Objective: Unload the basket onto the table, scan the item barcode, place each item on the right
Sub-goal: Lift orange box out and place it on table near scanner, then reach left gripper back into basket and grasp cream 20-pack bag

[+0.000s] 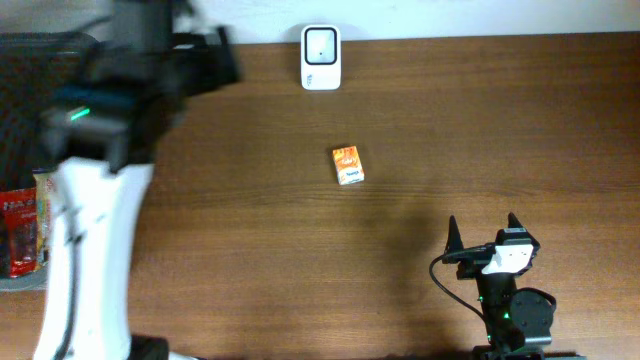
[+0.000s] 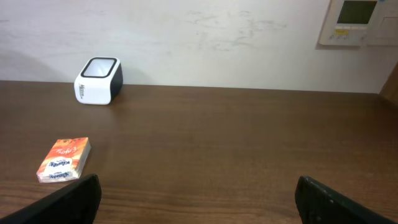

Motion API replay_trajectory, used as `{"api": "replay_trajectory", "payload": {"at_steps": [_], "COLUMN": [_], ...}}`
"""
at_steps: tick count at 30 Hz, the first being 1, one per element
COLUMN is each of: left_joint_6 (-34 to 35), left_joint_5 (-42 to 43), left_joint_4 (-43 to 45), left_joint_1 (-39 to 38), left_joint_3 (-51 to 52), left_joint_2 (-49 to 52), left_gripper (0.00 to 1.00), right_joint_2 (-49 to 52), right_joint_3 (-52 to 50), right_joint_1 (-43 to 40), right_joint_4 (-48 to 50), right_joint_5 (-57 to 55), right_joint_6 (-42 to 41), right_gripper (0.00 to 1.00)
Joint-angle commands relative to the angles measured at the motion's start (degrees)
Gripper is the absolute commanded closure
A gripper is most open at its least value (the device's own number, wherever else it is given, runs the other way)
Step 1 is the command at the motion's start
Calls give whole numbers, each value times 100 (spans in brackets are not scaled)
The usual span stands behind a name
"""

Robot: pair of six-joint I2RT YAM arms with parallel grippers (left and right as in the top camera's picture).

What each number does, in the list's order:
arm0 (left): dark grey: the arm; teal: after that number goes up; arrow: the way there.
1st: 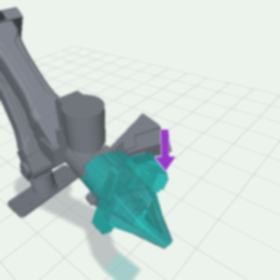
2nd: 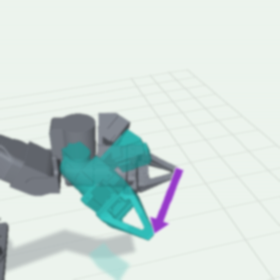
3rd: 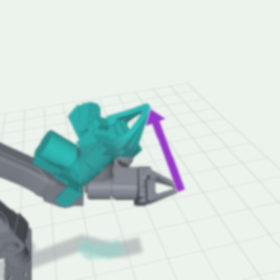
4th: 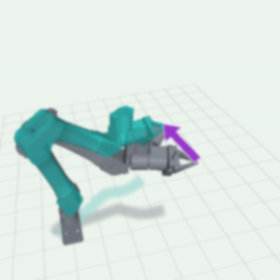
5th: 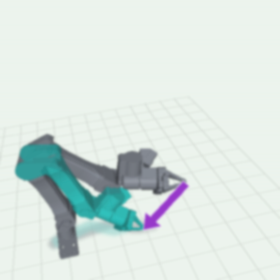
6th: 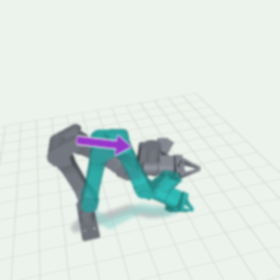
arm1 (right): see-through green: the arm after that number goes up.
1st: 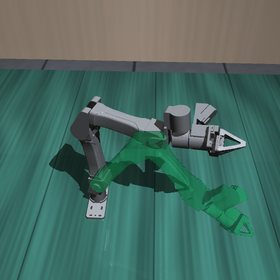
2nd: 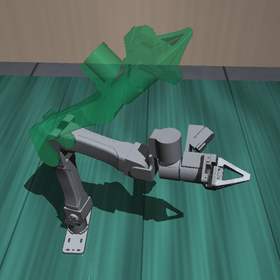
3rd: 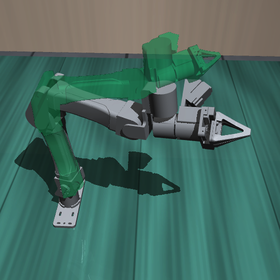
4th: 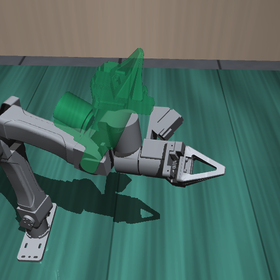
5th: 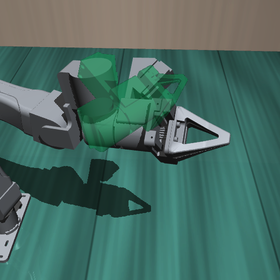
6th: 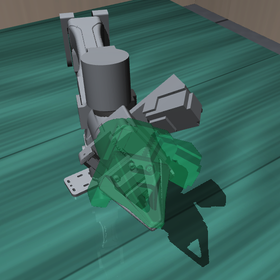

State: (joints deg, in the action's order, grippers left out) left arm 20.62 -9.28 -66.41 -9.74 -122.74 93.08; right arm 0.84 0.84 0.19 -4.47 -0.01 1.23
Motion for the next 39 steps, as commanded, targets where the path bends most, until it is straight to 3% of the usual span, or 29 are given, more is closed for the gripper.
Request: {"api": "replay_trajectory", "payload": {"at_steps": [1,6,9,11,17,21,27,38,39], "left_joint_6": [-431,-503,-505,-505,-531,-1038,-1047,-1300,-1303], "left_joint_5": [-977,-1366,-1292,-1213,-1215,-1215,-1257,-1106,-1108], "left_joint_4": [-332,-929,-1272,-1438,-1661,-1349,-1034,-258,-142], "left_joint_1": [1325,3416,4050,4319,4470,4470,4494,4559,4559], "left_joint_3": [-4,9,9,11,420,1025,1622,2371,2507], "left_joint_2": [-398,-223,114,376,1139,1633,2162,2625,2629], "left_gripper": [1,1,12,13,14,9,9,16,21], "right_joint_2": [-37,-37,-37,-37,-37,-37,-37,-37,-37], "right_joint_3": [-52,-52,-52,-52,-52,-52,-52,-52,-52], "right_joint_1": [-22,-22,-20,-20,-20,-20,-20,-20,-20], "right_joint_4": [-13,-13,-13,-13,-13,-13,-13,-13,-13], "right_joint_5": [-26,-26,-26,-26,-26,-26,-26,-26,-26], "right_joint_6": [-61,-63,-61,-61,-61,-61,-61,-63,-61], "right_gripper": [1,1,1,1,1,1,1,1,1]}}
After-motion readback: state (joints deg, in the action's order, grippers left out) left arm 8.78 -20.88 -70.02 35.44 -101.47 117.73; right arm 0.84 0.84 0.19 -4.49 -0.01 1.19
